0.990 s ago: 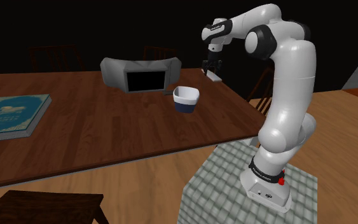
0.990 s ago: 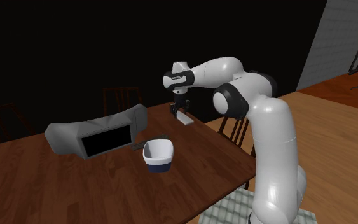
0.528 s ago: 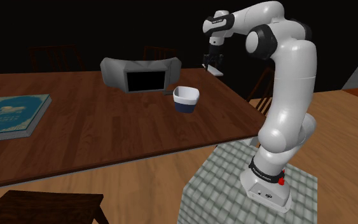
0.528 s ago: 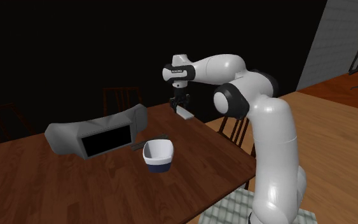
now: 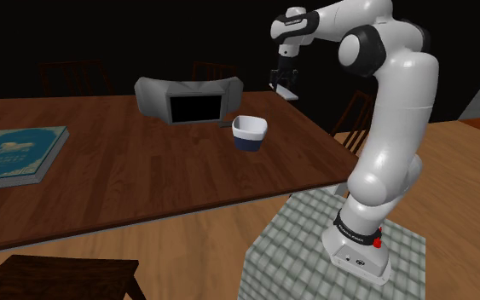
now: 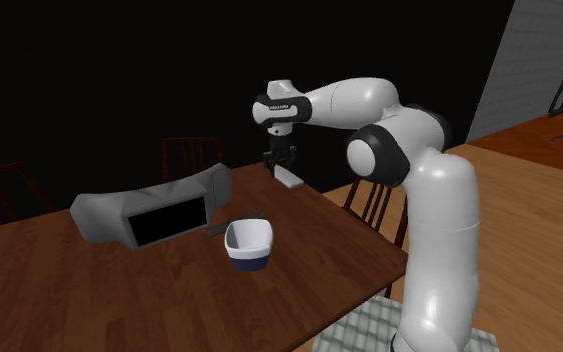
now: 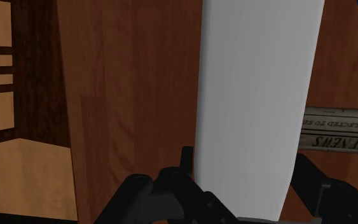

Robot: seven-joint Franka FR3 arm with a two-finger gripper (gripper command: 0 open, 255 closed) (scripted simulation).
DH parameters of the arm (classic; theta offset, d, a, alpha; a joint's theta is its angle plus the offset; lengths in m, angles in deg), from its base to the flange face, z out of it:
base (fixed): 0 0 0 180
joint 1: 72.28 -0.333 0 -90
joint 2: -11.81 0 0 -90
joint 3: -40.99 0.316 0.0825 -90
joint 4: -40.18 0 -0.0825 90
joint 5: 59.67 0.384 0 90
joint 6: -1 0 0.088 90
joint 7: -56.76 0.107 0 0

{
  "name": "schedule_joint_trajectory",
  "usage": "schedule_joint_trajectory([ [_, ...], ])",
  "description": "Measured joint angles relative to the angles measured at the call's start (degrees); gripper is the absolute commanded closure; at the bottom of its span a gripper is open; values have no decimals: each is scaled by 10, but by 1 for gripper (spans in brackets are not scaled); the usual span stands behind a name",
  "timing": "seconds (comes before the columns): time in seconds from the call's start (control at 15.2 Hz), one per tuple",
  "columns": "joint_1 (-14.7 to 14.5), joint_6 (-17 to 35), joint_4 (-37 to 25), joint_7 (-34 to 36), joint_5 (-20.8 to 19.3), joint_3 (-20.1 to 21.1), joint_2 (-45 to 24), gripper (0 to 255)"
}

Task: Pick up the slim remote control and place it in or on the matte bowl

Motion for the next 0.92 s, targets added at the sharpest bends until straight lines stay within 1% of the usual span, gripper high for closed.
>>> schedule_joint_trajectory([
  [0.07, -11, 6, 22, 14, -6, 3, 18, 255],
  [0.26, -33, 12, 61, 47, -19, 14, 52, 255],
  [0.59, -78, 33, 155, 125, -42, 44, 128, 255],
  [0.92, -108, 45, 213, 189, -52, 75, 175, 255],
])
